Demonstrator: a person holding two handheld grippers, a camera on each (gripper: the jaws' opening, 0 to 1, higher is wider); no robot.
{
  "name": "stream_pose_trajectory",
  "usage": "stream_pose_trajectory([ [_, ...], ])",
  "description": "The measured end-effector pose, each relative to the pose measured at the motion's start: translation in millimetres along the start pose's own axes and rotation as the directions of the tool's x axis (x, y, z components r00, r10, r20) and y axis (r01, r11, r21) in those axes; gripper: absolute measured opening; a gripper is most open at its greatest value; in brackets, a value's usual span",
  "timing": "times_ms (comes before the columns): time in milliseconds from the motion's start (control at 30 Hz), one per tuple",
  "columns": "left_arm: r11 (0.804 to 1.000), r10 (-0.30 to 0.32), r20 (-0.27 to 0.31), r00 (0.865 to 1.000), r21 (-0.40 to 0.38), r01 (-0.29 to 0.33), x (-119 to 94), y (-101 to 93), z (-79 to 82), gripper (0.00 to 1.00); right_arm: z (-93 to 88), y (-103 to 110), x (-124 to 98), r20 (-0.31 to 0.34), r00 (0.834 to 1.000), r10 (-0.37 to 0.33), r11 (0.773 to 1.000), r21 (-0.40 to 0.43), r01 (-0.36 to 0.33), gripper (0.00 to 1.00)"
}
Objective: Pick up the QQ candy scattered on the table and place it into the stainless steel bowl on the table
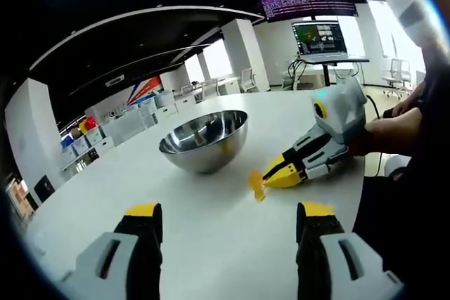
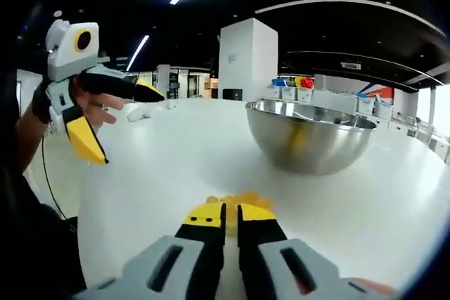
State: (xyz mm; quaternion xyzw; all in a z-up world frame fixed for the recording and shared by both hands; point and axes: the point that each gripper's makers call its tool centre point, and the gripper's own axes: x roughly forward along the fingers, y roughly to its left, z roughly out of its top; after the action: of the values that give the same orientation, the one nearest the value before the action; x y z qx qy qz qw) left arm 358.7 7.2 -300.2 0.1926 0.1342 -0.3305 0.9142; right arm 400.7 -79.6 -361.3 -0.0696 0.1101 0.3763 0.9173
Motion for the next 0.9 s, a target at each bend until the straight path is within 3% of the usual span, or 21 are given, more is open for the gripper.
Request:
stream_pose_trajectory([
  [133, 1.0, 0.006, 0.0, 1.0, 0.003, -0.006, -1, 1.9, 1.4, 0.78, 16.9, -2, -10, 0.044, 0.999, -0.012, 1.0, 0.0, 0.012, 0.05],
  [500, 1.0, 0.01, 0.009, 1.0, 0.007, -0.01, 0, 11.3, 10.5, 0.78, 92.0, -18, -37, 0.181, 0.983, -0.039, 0.999, -0.01, 0.041, 0.04],
  [633, 1.0, 0.014, 0.0, 1.0, 0.019, -0.014, 3, 21.3, 14.6, 0.79, 128.7, -35, -41, 0.23, 0.971, -0.061, 0.996, -0.049, 0.074, 0.04],
  [767, 0.999, 0.023, 0.034, 0.999, 0.022, -0.023, 5, 31.7, 26.4, 0.78, 161.7, -53, -41, 0.277, 0.958, -0.081, 0.991, -0.08, 0.107, 0.04],
  [900, 0.999, 0.021, 0.042, 0.999, 0.028, -0.022, 10, 39.1, 32.0, 0.78, 182.0, -70, -31, 0.295, 0.951, -0.094, 0.987, -0.099, 0.129, 0.04],
])
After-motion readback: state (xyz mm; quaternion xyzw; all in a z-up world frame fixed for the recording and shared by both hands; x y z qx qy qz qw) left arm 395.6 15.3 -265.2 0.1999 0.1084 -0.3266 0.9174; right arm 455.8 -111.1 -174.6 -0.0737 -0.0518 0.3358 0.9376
